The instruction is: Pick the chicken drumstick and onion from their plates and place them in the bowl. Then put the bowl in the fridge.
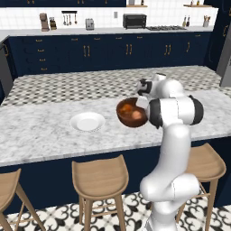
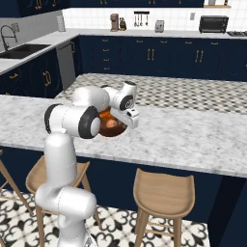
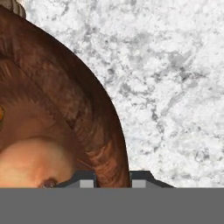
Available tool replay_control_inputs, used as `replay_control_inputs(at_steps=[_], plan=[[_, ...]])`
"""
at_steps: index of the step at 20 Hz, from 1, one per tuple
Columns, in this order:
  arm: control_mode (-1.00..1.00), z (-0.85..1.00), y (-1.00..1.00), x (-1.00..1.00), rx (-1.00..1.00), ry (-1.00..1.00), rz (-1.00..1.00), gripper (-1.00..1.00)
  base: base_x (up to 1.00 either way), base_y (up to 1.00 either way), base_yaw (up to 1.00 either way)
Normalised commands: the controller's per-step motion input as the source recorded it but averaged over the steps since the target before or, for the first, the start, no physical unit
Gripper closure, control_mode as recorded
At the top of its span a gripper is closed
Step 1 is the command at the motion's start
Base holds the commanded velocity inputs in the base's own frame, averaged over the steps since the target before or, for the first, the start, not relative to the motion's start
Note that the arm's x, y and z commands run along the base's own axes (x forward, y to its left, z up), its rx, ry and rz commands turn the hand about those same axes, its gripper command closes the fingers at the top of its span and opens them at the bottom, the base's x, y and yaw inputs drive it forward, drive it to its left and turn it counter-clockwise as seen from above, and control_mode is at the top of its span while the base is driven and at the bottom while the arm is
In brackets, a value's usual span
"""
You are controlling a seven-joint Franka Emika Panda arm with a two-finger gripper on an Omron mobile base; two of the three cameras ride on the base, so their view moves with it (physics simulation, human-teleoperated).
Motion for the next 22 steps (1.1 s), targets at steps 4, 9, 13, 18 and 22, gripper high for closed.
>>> replay_control_inputs(at_steps=[4, 9, 13, 18, 22], plan=[[-1.0, 1.0, 0.0, -0.47, 0.02, 0.1, -0.23, 1.0, 0.0, 0.0, 0.0], [-1.0, 0.61, -0.08, -0.99, 0.03, -0.01, -0.18, 1.0, 0.0, 0.0, 0.0], [-1.0, 0.89, 0.0, -1.0, 0.27, -0.05, -0.27, 1.0, 0.0, 0.0, 0.0], [-1.0, 0.9, 0.1, -0.94, 0.19, 0.01, -0.27, 1.0, 0.0, 0.0, 0.0], [-1.0, 0.33, 0.36, -1.0, 0.01, -0.03, -0.12, 1.0, 0.0, 0.0, 0.0]])
